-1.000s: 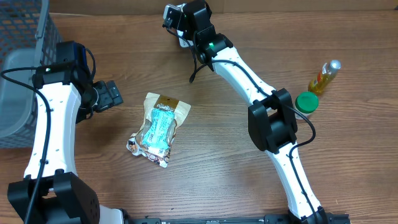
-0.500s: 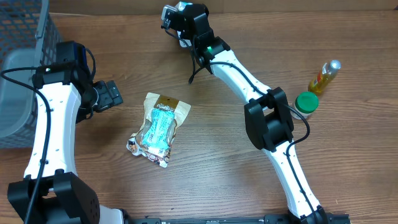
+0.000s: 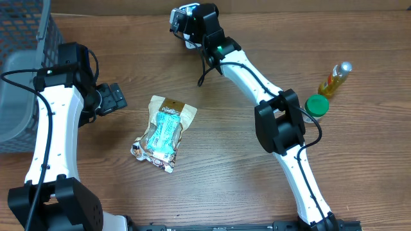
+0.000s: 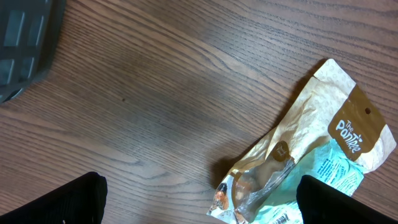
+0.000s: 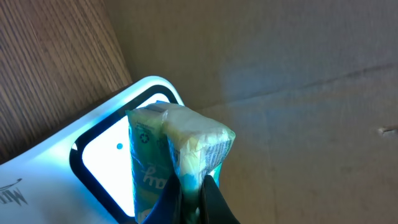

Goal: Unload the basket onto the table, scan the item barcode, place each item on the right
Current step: 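Hold the teal packet in front of the scanner window, then carry the teal packet right and lower it beside the green jar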

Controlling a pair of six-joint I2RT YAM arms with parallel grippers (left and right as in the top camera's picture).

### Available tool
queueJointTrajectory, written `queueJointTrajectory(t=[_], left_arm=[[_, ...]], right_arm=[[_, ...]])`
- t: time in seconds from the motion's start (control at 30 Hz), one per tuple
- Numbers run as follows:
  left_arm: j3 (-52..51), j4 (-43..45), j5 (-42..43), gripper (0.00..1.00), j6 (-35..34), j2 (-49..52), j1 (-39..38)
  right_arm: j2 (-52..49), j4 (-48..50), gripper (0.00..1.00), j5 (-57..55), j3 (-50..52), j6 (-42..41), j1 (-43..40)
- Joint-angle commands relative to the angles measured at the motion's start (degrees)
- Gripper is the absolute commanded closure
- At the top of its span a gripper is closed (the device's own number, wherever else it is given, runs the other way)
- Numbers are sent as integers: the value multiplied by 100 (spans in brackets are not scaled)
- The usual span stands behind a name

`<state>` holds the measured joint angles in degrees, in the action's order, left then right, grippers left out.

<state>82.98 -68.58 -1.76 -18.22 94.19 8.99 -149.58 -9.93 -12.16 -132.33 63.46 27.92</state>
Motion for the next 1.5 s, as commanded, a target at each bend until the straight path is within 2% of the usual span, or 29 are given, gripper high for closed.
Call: queueJointTrajectory(t=[0.0,0.23,0.37,0.47,0.57,0.63,0.8,0.9,1.0,1.23,1.47], left_arm=[[26,4,-13,0,2,20,-2],[26,4,-13,0,2,20,-2],[26,4,-13,0,2,20,-2],[26,4,-13,0,2,20,-2],[26,4,-13,0,2,20,-2],[26,4,-13,0,2,20,-2],[26,4,-13,1,2,20,-2],[26,4,-13,0,2,20,-2],[26,4,-13,0,2,20,-2],[26,4,-13,1,2,20,-2],[26,4,-13,0,2,20,-2]], right_arm=[[-4,-31,96,136,-39,-76,-24],[39,50,96,-103,-46,-404,-39],[361,201,96,-726,-48,-949,66],[761,15,96,-992,-48,-1687,129],[1204,-695,96,-1027,-48,-2603,170],[1506,-1513,96,-1025,-48,-3348,197],[2140,-4273,96,-640,-48,-5254,188],[2229,-5840,96,125,-48,-6033,68],[2151,-6867,96,741,59,-6306,-107],[2120,-7149,96,734,1158,-6867,-592],[2120,-7136,96,734,1805,-6865,-1121]])
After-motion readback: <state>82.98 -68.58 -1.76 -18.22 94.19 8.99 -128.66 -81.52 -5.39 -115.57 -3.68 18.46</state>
